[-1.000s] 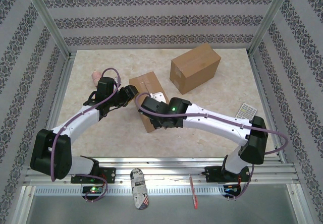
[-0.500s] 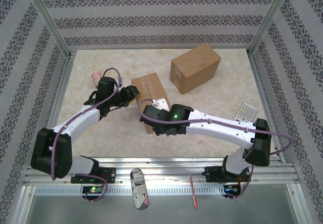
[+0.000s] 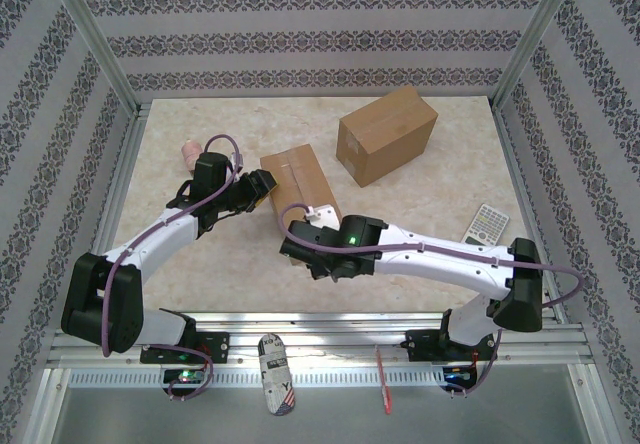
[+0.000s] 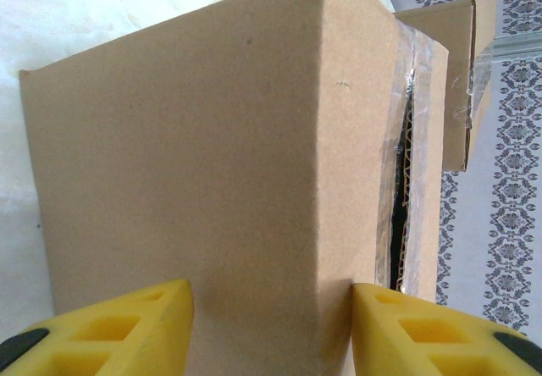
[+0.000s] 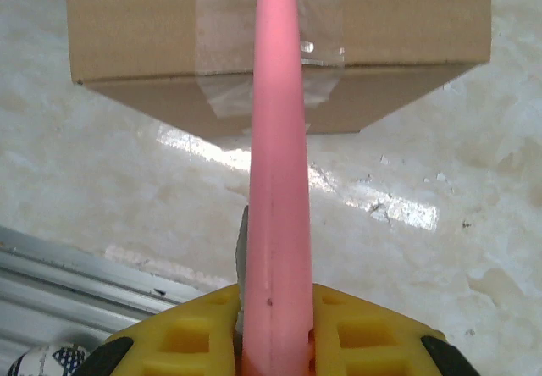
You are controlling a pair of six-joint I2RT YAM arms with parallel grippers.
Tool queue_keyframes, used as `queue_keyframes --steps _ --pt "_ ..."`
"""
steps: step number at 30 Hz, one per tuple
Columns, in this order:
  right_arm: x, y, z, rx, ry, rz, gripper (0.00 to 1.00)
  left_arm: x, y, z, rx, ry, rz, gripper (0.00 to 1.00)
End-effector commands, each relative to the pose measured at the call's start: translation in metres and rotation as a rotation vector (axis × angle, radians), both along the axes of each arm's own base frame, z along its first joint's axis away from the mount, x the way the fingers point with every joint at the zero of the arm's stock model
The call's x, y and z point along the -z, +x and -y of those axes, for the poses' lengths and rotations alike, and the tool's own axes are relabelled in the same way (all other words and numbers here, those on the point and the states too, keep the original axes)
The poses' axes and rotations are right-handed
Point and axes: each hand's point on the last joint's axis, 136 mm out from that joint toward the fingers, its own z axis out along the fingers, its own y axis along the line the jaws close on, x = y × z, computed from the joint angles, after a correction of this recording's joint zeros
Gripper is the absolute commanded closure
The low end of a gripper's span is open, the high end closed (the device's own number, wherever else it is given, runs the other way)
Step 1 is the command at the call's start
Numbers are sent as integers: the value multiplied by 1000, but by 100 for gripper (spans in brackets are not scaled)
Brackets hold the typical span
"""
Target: Unpack the express box
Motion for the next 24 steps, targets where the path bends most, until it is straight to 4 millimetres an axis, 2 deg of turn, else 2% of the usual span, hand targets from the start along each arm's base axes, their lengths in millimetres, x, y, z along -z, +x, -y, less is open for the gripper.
queue_keyframes --steps 1,11,24 --pt "18 -40 47 27 -163 -178 100 60 -12 -33 -122 143 -191 50" --pt "17 -51 51 35 -156 -209 100 62 -12 -33 -121 145 -193 50" --pt "18 -68 47 38 -136 -227 100 64 -13 -33 -123 143 -199 51"
